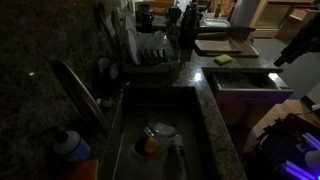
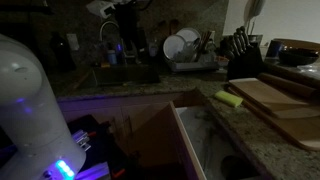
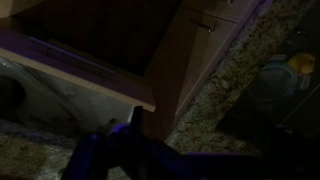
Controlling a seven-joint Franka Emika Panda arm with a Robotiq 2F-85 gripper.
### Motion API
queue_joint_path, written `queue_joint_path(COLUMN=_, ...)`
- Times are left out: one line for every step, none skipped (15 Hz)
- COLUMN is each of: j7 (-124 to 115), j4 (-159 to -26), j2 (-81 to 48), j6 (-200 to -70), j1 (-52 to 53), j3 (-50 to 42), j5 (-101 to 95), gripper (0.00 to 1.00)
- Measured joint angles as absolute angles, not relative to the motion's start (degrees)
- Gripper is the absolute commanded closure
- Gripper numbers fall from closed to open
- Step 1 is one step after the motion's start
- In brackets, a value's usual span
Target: Put the sponge in the open drawer
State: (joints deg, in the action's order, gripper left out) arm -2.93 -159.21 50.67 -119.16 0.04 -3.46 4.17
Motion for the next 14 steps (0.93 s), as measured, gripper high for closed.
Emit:
queue_joint_path(j7=-2.9, j4=-159.4, j2=50.6, j6=-119.1, j1=0.0, j3=-3.5, j5=4.2, gripper=0.00)
queue_joint_path(j7=-2.9, j4=-159.4, j2=50.6, j6=-119.1, j1=0.0, j3=-3.4, j5=4.2, gripper=0.00)
queue_joint_path(j7=-3.0, j4=-159.3, j2=50.5, j6=-119.0, j1=0.0, j3=-3.4, j5=4.1, gripper=0.00)
queue_joint_path(j7=-3.3, j4=-159.3, j2=50.1, j6=-119.0, j1=-0.1, j3=-3.3, j5=4.1, gripper=0.00)
queue_joint_path(j7=-3.3, j4=-159.3, j2=49.4, j6=-119.3, j1=0.1, j3=-3.3, j5=4.7, gripper=0.00)
queue_joint_path(j7=-2.3, j4=-159.3, j2=48.9, j6=-121.2, j1=0.9, j3=-3.3, j5=6.9, gripper=0.00)
queue_joint_path(j7=-1.8, j4=-159.2, j2=48.7, j6=-123.1, j1=2.3, j3=-3.3, j5=8.5, gripper=0.00)
queue_joint_path(j7=-1.8, j4=-159.1, j2=48.7, j6=-123.9, j1=3.5, j3=-3.3, j5=9.1, gripper=0.00)
queue_joint_path(j7=-1.9, j4=-159.0, j2=48.7, j6=-123.9, j1=3.9, j3=-3.2, j5=9.2, gripper=0.00)
queue_joint_path(j7=-2.7, j4=-159.0, j2=48.7, j6=-123.9, j1=3.5, j3=-3.0, j5=8.4, gripper=0.00)
queue_joint_path(j7=-4.6, j4=-159.0, j2=48.5, j6=-124.3, j1=2.2, j3=-2.7, j5=6.8, gripper=0.00)
queue_joint_path(j7=-5.8, j4=-159.0, j2=48.0, j6=-124.8, j1=-0.2, j3=-3.0, j5=5.0, gripper=0.00)
queue_joint_path(j7=-5.9, j4=-159.0, j2=47.2, j6=-125.5, j1=-3.1, j3=-3.9, j5=2.9, gripper=0.00)
queue_joint_path(j7=-5.9, j4=-159.0, j2=46.1, j6=-126.5, j1=-6.4, j3=-5.3, j5=0.4, gripper=0.00)
